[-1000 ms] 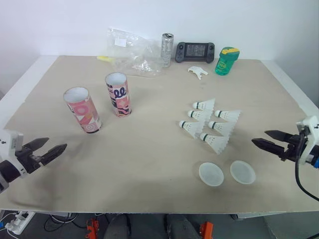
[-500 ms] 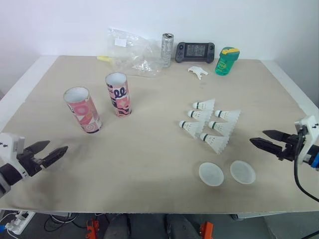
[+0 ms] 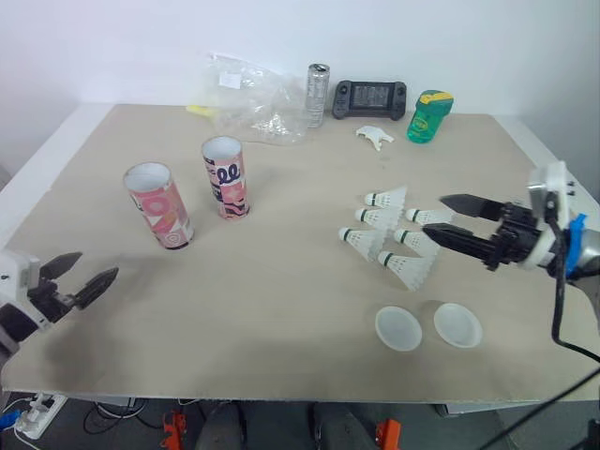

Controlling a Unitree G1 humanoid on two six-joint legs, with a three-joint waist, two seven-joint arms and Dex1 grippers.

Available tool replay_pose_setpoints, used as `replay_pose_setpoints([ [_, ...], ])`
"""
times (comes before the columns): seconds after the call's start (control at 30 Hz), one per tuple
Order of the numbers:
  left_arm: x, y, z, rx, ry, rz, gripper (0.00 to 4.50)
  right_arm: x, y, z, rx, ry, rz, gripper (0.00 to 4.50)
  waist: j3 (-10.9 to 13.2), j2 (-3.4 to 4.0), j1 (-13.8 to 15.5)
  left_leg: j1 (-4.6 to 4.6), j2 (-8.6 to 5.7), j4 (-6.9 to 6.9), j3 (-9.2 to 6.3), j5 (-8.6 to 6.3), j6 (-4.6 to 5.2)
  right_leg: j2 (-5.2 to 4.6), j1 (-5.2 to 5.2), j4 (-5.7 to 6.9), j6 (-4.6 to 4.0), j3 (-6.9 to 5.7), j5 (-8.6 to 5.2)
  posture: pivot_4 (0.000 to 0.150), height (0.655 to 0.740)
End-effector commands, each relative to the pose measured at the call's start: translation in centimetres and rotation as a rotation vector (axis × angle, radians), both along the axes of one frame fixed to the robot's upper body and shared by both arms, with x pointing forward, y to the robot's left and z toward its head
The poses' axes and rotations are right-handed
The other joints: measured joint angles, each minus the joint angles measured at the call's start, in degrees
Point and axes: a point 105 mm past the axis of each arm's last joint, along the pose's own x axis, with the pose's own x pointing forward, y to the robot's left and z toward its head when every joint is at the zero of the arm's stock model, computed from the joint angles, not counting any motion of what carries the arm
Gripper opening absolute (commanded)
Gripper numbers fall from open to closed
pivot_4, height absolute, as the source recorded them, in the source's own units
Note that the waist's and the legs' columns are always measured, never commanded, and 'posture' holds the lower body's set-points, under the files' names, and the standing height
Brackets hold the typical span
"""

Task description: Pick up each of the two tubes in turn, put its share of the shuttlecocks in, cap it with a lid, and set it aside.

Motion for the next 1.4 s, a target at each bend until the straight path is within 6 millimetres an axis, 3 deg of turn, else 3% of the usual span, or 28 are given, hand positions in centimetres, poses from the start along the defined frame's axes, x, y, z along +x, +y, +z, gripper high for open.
replay_pose_setpoints([
  [0.03, 2.1, -2.2, 0.5, 0.016, -0.057, -0.096, 4.5, -1.0, 4.4, -0.5, 0.005, 0.007, 0.163, 4.37, 0.0, -0.01, 0.38, -0.05, 0.0, 0.05, 0.0, 0.0, 0.0, 0.01, -0.02, 0.0, 0.0, -0.02, 0.0, 0.15, 0.7394],
  [0.13, 3.1, -3.7, 0.2, 0.008, -0.045, -0.179, 4.5, -1.4, 6.4, -1.6, 0.011, 0.034, 0.222, 4.37, 0.01, 0.0, 0.75, -0.23, -0.01, 0.14, -0.01, 0.01, 0.02, 0.01, -0.1, -0.01, 0.06, -0.01, 0.08, 0.15, 0.7394],
  [0.3, 4.8, -4.5, 0.3, 0.007, -0.035, -0.233, 4.5, -3.2, 9.7, -2.7, 0.041, 0.048, 0.335, 4.37, 0.0, -0.01, 1.0, -0.29, -0.02, 0.1, -0.11, -0.02, 0.02, 0.06, -0.11, 0.0, -0.16, -0.05, 0.1, 0.15, 0.7394],
  [0.47, 7.1, -4.8, 1.2, -0.019, -0.068, -0.224, 4.5, -3.5, 11.2, -2.9, 0.093, 0.043, 0.329, 4.37, 0.01, 0.0, 1.05, -0.34, 0.04, 0.15, -0.38, 0.0, 0.01, 0.26, -0.08, 0.05, -0.1, -0.15, 0.05, 0.15, 0.7394],
  [0.77, 10.4, -8.3, 0.6, -0.007, -0.025, -0.315, 4.5, -4.1, 12.3, -1.9, 0.156, 0.027, 0.333, 4.37, 0.01, -0.02, 1.09, -0.41, 0.02, 0.36, -0.52, 0.03, 0.03, 0.3, 0.02, 0.05, 0.06, -0.22, 0.12, 0.15, 0.7394],
  [1.0, 12.2, -8.9, 1.2, -0.013, -0.035, -0.263, 4.5, -4.5, 12.6, -1.9, 0.166, 0.014, 0.313, 4.37, 0.01, -0.02, 1.09, -0.46, 0.03, 0.33, -0.65, 0.03, 0.03, 0.38, 0.01, 0.06, 0.04, -0.25, 0.11, 0.15, 0.7394],
  [1.23, 12.6, -9.9, 1.0, -0.019, -0.045, -0.272, 4.5, -4.5, 12.5, -2.1, 0.16, 0.013, 0.285, 4.37, 0.01, -0.02, 1.09, -0.49, 0.02, 0.35, -0.68, 0.03, 0.03, 0.37, 0.01, 0.06, 0.03, -0.3, 0.12, 0.15, 0.7394],
  [1.33, 12.8, -9.9, 1.2, -0.023, -0.068, -0.249, 3.71, -4.5, 12.5, -2.1, 0.158, 0.013, 0.283, 4.5, 0.01, -0.02, 1.1, -0.5, 0.02, 0.35, -0.71, 0.03, 0.03, 0.37, 0.02, 0.06, 0.03, -0.32, 0.12, 0.15, 0.7394],
  [1.4, 12.8, -10.0, 1.3, -0.027, -0.076, -0.259, 3.71, -4.4, 12.4, -2.1, 0.157, 0.012, 0.281, 4.5, 0.01, -0.02, 1.1, -0.5, 0.02, 0.36, -0.7, 0.03, 0.03, 0.37, 0.02, 0.06, 0.03, -0.32, 0.12, 0.15, 0.7394],
])
